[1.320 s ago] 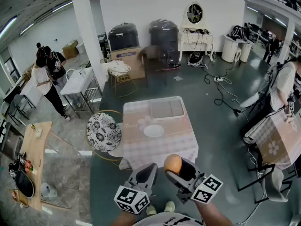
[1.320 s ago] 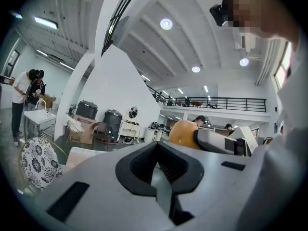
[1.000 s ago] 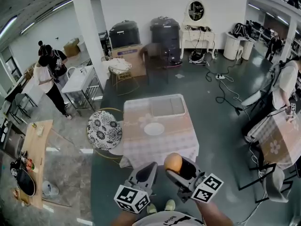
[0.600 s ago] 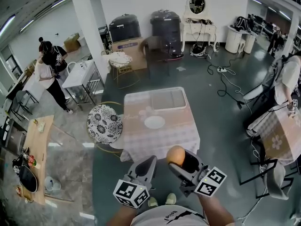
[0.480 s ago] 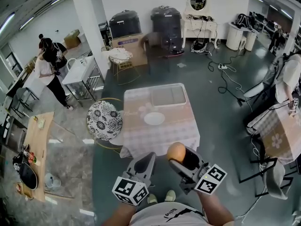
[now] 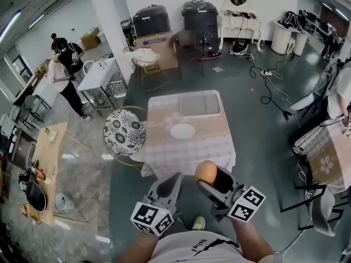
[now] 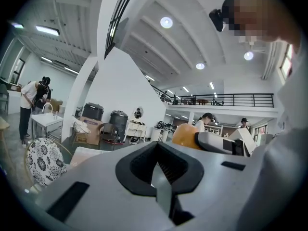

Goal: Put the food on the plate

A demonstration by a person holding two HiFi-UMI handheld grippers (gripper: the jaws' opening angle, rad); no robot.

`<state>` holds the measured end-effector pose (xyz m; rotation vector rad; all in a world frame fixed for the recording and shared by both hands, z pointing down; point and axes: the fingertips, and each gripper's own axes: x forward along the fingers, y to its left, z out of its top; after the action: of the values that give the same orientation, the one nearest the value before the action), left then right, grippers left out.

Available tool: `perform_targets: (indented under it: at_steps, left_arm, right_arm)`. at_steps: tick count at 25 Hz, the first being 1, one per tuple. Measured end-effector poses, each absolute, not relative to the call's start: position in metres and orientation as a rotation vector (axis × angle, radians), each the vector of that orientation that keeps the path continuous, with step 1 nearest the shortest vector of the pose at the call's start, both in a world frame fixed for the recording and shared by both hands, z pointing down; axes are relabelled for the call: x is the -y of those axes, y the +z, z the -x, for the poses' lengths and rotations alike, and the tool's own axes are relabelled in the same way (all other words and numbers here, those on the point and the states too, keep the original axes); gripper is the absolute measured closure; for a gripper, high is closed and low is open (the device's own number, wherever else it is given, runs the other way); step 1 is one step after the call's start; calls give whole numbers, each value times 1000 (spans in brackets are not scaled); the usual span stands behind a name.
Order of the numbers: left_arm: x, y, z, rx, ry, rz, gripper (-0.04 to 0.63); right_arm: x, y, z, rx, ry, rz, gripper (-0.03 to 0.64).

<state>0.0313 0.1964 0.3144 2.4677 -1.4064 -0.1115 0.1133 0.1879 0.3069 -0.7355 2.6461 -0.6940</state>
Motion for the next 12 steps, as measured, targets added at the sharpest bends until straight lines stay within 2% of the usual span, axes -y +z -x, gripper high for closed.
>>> perform_targets:
  at_steps: [12]
  left_arm:
    - [-173,323,-31,1409,-82,-2470,589]
  right_arm:
    - [-169,316,-112,-2658,-709,747,302]
